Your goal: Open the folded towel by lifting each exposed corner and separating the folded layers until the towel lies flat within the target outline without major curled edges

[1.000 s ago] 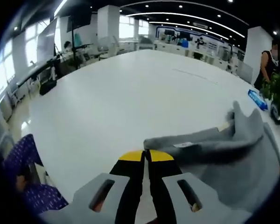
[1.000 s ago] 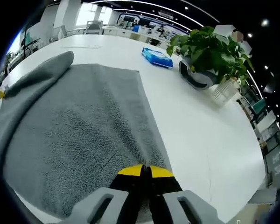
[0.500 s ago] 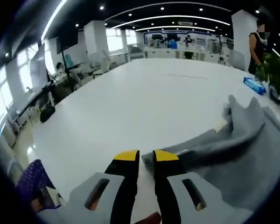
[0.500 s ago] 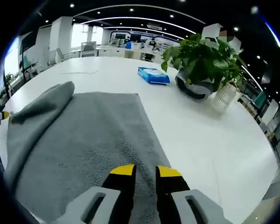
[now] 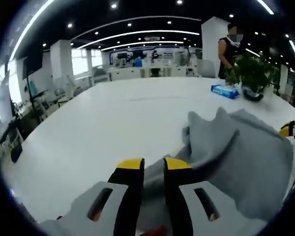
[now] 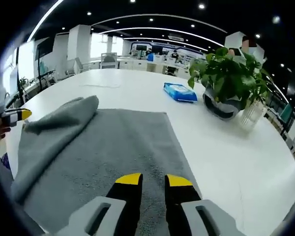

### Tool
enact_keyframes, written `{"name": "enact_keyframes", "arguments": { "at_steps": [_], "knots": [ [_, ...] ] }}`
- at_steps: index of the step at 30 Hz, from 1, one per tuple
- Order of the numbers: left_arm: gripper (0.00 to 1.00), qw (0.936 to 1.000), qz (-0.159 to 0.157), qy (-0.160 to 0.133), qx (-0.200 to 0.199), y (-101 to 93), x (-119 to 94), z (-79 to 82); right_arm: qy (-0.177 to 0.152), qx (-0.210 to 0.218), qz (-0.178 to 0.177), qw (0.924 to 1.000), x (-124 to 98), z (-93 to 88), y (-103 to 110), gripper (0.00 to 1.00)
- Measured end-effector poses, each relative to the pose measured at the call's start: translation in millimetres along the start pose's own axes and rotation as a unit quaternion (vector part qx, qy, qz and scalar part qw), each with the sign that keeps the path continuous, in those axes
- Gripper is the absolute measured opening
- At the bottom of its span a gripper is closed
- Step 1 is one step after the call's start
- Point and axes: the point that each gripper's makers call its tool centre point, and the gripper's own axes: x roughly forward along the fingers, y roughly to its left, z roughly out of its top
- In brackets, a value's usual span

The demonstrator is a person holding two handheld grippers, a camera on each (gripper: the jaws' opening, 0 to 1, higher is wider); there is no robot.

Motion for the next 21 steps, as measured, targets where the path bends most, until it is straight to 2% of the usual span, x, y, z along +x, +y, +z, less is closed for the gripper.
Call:
{"name": "enact_keyframes", "arguments": {
  "at_steps": [2,5,8,9,14,21],
  "knots": [
    [0.20,0.9997,-0.024,-0.003,0.006,-13.1,1.9,2.7,-0.004,0.007,0.004,1.0000,0.4,1.7,0.7,0.15],
    [0.23,0.9976,-0.056,-0.005,0.040,-31.3,4.1,3.8,0.001,0.009,0.005,0.9999,1.9,-0.7,0.7,0.15],
    [0.25,0.9939,-0.106,0.002,0.029,-53.1,6.0,-0.9,-0.003,0.014,0.010,0.9998,2.2,1.4,2.9,0.15],
    [0.25,0.9932,-0.114,0.009,0.021,-57.3,6.5,-3.9,-0.005,0.016,0.013,0.9998,2.3,2.3,4.1,0.15],
    [0.25,0.9897,-0.120,0.029,0.074,-65.2,9.4,-13.7,-0.011,0.011,0.034,0.9993,3.1,4.9,15.7,0.17],
    [0.22,0.9890,-0.104,0.065,0.083,-60.7,14.0,-30.0,0.007,-0.036,0.072,0.9967,8.5,-4.1,41.8,0.16]
  ]
}}
